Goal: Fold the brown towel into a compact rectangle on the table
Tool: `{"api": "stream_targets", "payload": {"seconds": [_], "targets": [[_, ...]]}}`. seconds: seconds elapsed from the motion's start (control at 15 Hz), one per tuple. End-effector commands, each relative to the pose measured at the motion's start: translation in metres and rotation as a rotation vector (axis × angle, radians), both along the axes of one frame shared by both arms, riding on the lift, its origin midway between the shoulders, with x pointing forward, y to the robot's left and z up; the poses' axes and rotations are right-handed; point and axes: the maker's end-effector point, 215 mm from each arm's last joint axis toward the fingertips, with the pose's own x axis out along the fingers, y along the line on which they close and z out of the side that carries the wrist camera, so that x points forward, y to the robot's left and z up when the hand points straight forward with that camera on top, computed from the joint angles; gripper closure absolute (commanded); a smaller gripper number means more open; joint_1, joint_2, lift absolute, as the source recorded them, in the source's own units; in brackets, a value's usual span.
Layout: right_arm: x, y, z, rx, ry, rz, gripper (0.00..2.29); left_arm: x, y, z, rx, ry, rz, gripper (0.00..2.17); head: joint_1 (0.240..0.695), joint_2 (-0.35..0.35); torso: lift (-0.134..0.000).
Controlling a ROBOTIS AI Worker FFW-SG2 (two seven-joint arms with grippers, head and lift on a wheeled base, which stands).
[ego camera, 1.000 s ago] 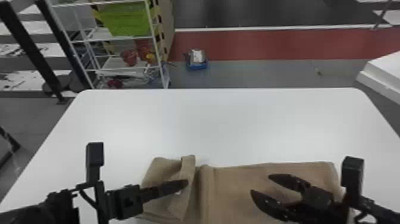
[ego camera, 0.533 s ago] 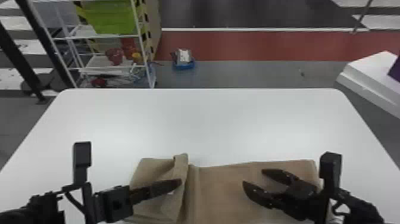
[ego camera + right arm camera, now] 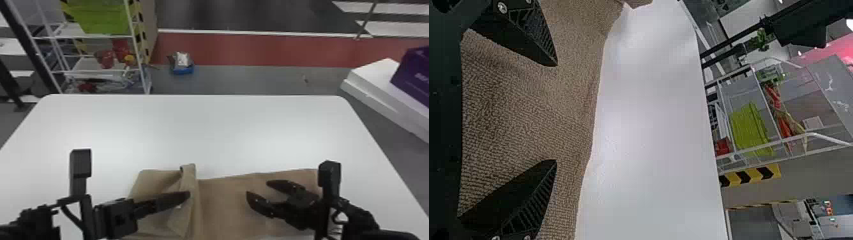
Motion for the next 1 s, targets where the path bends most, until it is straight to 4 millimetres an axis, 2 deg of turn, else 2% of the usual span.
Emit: {"api": "stream_targets", "payload": {"seconds": [0.0, 0.27, 0.47, 0.73, 0.93], "targets": [[-0.001, 0.0, 0.005, 0.006, -0.011, -0.002, 0.09, 0.0, -0.012, 0.003, -0.005, -0.008, -0.019, 1.42, 0.695, -0.058, -0.124], [-0.007, -0.021, -0.009, -0.026, 0.05, -0.058, 0.09, 0.007, -0.019, 0.006, 0.001, -0.033, -0.025, 1.42, 0.695, -0.093, -0.124], [-0.012, -0.033, 0.011, -0.026, 0.004, -0.081, 0.09, 0.008, -0.026, 0.008, -0.006, -0.043, -0.035, 1.42, 0.695, -0.116, -0.124], [-0.009, -0.027, 0.018, -0.02, -0.009, -0.072, 0.09, -0.001, -0.045, 0.016, -0.036, -0.047, -0.079, 1.42, 0.695, -0.153, -0.124], [-0.007, -0.017, 0.03, -0.008, -0.052, -0.049, 0.09, 0.002, -0.044, 0.014, -0.019, -0.052, -0.071, 1.42, 0.695, -0.163, -0.124]]}}
